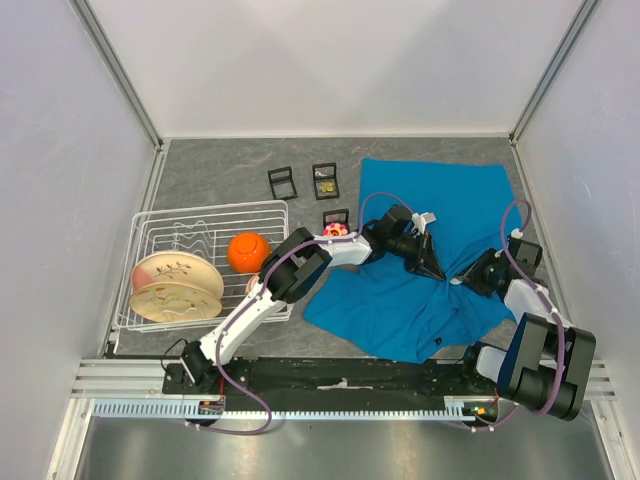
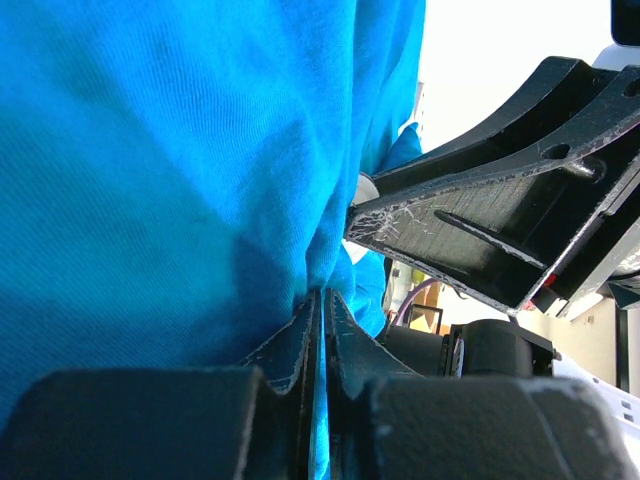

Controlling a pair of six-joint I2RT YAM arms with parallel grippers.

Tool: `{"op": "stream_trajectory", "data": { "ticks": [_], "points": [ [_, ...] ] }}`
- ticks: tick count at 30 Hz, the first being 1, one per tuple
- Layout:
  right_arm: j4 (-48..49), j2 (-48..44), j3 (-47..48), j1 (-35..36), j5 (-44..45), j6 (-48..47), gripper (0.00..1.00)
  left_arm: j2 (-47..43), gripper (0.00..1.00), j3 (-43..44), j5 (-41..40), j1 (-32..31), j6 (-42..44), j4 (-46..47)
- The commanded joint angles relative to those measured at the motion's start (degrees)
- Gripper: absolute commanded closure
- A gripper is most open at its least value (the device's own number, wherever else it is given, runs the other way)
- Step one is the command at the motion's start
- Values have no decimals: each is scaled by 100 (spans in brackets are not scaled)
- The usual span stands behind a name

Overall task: Remove the brooch from the garment
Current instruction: Pick up the brooch from the clothes.

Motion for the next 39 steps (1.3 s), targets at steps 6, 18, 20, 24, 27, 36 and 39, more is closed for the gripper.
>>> {"op": "stream_trajectory", "data": {
  "ticks": [6,18,20,24,27,36,39],
  "points": [
    [6,224,276,-25,-108,-118,66,91,91,154,187,-16,144,44],
    [-91,382,372,-8,-108,-197,68,108,91,146,196,-7,118,62],
    [-99,417,381,18,-65,-180,71,117,91,154,187,-16,118,62],
    [-152,487,425,27,23,-189,75,117,91,163,205,-16,118,62],
    [-196,487,443,27,85,-180,76,117,91,163,196,2,118,62],
    [-196,716,443,27,94,-145,83,117,91,172,222,2,127,62],
    [-117,751,399,27,-20,-92,100,126,91,172,231,19,135,62]
  ]
}}
